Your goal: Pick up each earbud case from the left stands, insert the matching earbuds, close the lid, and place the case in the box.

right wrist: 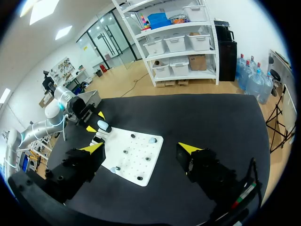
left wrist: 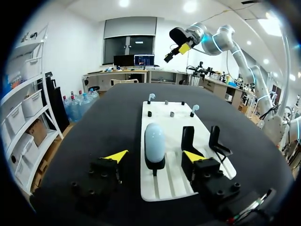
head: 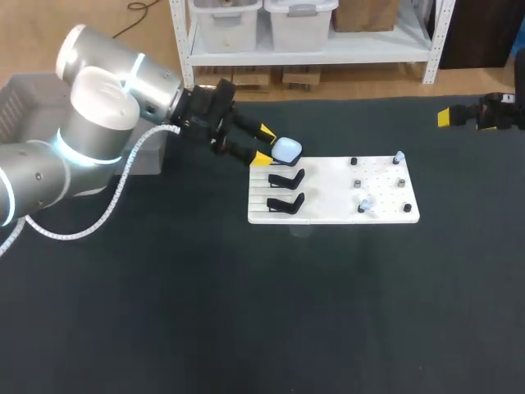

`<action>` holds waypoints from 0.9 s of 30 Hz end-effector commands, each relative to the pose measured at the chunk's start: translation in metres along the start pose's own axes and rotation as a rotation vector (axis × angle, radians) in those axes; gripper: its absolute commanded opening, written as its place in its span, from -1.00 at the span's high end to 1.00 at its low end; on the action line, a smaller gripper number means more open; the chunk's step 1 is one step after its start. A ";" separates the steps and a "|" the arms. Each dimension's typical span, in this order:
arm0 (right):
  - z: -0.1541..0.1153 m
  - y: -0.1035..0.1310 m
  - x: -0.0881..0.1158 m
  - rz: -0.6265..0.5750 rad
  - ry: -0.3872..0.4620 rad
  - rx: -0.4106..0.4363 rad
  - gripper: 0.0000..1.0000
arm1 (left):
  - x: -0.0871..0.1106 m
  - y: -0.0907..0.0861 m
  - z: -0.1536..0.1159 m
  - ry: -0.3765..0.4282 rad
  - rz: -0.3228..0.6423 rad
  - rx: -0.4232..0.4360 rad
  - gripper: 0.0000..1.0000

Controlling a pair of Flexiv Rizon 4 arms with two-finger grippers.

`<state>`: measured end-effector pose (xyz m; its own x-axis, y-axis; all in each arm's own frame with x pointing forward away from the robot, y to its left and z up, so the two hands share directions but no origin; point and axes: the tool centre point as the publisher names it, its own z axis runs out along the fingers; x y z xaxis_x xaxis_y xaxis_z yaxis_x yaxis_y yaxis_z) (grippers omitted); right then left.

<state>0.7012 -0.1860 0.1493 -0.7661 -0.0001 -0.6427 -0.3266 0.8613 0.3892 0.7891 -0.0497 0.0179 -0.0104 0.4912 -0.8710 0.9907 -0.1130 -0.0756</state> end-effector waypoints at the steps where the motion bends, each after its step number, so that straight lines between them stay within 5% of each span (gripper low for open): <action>1: 0.000 0.000 0.000 0.000 0.000 0.001 -1.00 | 0.002 0.006 0.005 -0.005 -0.002 0.006 -0.42; 9: 0.000 0.000 0.000 0.000 0.000 0.001 -1.00 | -0.001 0.008 0.010 -0.020 -0.001 0.005 -0.25; 27: 0.000 0.000 0.000 0.000 0.000 0.001 -1.00 | -0.005 0.009 0.020 -0.036 0.010 0.002 -0.19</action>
<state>0.7012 -0.1860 0.1493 -0.7661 -0.0001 -0.6427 -0.3266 0.8613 0.3892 0.7940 -0.0680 0.0134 -0.0070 0.4605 -0.8877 0.9905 -0.1187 -0.0694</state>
